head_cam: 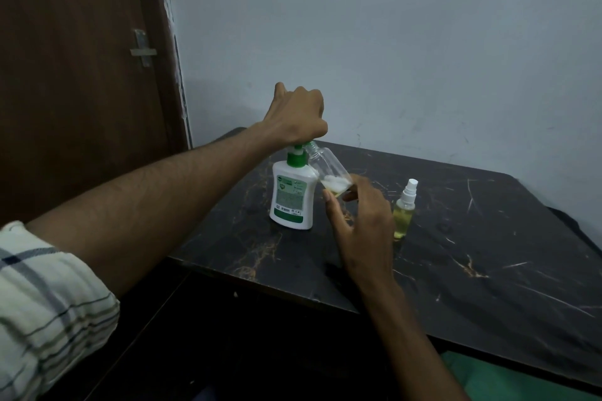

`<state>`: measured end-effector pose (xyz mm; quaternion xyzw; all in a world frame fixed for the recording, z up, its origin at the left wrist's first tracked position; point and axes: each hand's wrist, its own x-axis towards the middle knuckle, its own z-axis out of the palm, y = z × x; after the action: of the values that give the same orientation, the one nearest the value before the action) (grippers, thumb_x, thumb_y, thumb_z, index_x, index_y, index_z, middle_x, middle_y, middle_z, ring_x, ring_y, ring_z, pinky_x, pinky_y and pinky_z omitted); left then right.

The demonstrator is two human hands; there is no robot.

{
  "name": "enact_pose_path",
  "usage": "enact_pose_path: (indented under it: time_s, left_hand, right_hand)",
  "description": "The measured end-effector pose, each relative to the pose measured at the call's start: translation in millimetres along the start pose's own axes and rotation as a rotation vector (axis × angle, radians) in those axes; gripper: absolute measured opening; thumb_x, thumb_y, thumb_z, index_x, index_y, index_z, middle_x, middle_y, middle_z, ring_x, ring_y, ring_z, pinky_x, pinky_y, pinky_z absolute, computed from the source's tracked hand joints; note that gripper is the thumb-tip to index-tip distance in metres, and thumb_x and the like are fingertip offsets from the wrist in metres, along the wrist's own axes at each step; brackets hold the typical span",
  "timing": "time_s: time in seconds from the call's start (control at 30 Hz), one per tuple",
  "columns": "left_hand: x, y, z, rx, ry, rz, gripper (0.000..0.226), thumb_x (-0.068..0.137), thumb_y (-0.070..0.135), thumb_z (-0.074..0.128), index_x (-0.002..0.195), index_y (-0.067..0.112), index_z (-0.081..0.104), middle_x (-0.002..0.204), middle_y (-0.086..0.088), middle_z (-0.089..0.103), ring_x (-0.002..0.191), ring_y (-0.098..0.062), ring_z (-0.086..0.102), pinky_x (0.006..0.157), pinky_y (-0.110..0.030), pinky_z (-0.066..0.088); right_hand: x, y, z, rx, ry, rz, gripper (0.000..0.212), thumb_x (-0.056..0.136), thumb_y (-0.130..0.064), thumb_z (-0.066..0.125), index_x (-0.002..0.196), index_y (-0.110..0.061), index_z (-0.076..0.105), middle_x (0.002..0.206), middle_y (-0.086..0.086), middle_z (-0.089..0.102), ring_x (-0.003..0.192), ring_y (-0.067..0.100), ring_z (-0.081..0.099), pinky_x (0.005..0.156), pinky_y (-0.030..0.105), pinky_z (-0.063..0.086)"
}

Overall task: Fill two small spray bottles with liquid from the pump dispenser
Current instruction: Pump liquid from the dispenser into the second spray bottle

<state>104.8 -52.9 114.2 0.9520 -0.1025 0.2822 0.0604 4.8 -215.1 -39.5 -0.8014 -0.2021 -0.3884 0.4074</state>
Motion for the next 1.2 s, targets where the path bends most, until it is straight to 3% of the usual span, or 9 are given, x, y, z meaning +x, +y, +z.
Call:
enact_pose_path:
  time_s: [0.23, 0.43, 0.9, 1.07, 1.2]
  left_hand:
    - [0.5, 1.8, -7.6, 0.038, -0.016, 0.054, 0.007, 0.063, 0.023, 0.05, 0.068, 0.02, 0.055, 0.072, -0.001, 0.067, 0.072, -0.024, 0.063, 0.1, -0.051, 0.034]
    - [-1.1, 1.0, -1.7, 0.024, -0.025, 0.008, 0.022, 0.061, 0.022, 0.048, 0.071, 0.013, 0.065, 0.071, -0.005, 0.071, 0.073, -0.028, 0.066, 0.099, -0.051, 0.034]
    - [3.6, -2.7, -2.7, 0.03, -0.008, 0.023, 0.015, 0.061, 0.022, 0.051, 0.068, 0.015, 0.063, 0.068, -0.001, 0.068, 0.071, -0.026, 0.065, 0.099, -0.051, 0.034]
    - [3.6, -1.4, -0.1, -0.006, -0.002, 0.008, 0.023, 0.061, 0.022, 0.046, 0.069, 0.015, 0.066, 0.07, 0.0, 0.07, 0.07, -0.023, 0.064, 0.101, -0.05, 0.033]
    - [3.8, 0.2, -3.0, 0.034, -0.014, 0.051, 0.01, 0.064, 0.019, 0.051, 0.068, 0.017, 0.061, 0.07, -0.001, 0.068, 0.07, -0.025, 0.063, 0.1, -0.051, 0.034]
  right_hand:
    - [-0.9, 0.2, -0.3, 0.0, 0.006, 0.015, 0.036, 0.101, -0.05, 0.056, 0.119, -0.02, 0.062, 0.103, -0.007, 0.062, 0.091, 0.01, 0.056, 0.083, 0.036, 0.05]
    - [-1.7, 1.8, 0.7, -0.003, -0.003, 0.011, 0.033, 0.101, -0.049, 0.057, 0.12, -0.022, 0.06, 0.103, -0.008, 0.061, 0.091, 0.01, 0.055, 0.083, 0.038, 0.051]
    - [-1.3, 5.5, 2.1, -0.011, -0.009, 0.02, 0.038, 0.101, -0.055, 0.053, 0.123, -0.024, 0.059, 0.105, -0.008, 0.061, 0.093, 0.011, 0.055, 0.082, 0.036, 0.05]
    - [-0.4, 6.6, 4.3, -0.022, -0.012, 0.019, 0.038, 0.101, -0.055, 0.052, 0.122, -0.024, 0.059, 0.104, -0.01, 0.061, 0.092, 0.01, 0.055, 0.083, 0.038, 0.05]
    - [-0.8, 5.1, 3.8, -0.031, -0.004, 0.002, 0.037, 0.1, -0.055, 0.053, 0.121, -0.025, 0.059, 0.102, -0.011, 0.061, 0.091, 0.009, 0.055, 0.083, 0.038, 0.051]
